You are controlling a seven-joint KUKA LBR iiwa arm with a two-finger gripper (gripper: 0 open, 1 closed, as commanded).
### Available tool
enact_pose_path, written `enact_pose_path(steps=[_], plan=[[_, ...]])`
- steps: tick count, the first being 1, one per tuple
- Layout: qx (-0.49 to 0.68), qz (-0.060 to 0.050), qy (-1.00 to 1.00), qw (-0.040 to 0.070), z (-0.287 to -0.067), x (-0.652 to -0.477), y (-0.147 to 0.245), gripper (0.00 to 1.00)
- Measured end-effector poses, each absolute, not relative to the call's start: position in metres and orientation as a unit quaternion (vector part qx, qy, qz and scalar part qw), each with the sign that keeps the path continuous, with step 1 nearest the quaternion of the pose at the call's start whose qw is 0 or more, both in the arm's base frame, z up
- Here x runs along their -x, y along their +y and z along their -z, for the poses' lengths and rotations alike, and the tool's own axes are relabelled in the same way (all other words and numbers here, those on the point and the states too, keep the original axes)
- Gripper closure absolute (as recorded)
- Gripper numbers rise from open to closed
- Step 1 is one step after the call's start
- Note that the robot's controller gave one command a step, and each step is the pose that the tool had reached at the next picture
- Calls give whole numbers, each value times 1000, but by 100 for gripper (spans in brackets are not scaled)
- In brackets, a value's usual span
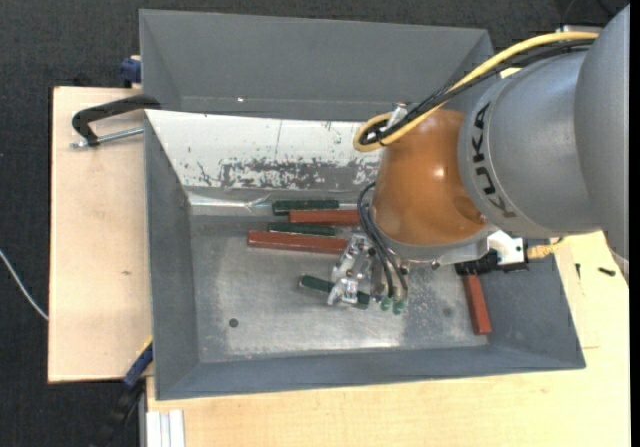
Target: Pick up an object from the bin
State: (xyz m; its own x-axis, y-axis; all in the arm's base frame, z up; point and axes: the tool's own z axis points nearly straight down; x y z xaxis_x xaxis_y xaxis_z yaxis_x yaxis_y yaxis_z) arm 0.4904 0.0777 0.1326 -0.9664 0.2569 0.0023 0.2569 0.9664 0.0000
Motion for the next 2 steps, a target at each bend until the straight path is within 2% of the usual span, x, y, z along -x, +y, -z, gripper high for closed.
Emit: enact_pose_path(steps=[2], plan=[[129,1,-992,-2,-147,-492,78,100]])
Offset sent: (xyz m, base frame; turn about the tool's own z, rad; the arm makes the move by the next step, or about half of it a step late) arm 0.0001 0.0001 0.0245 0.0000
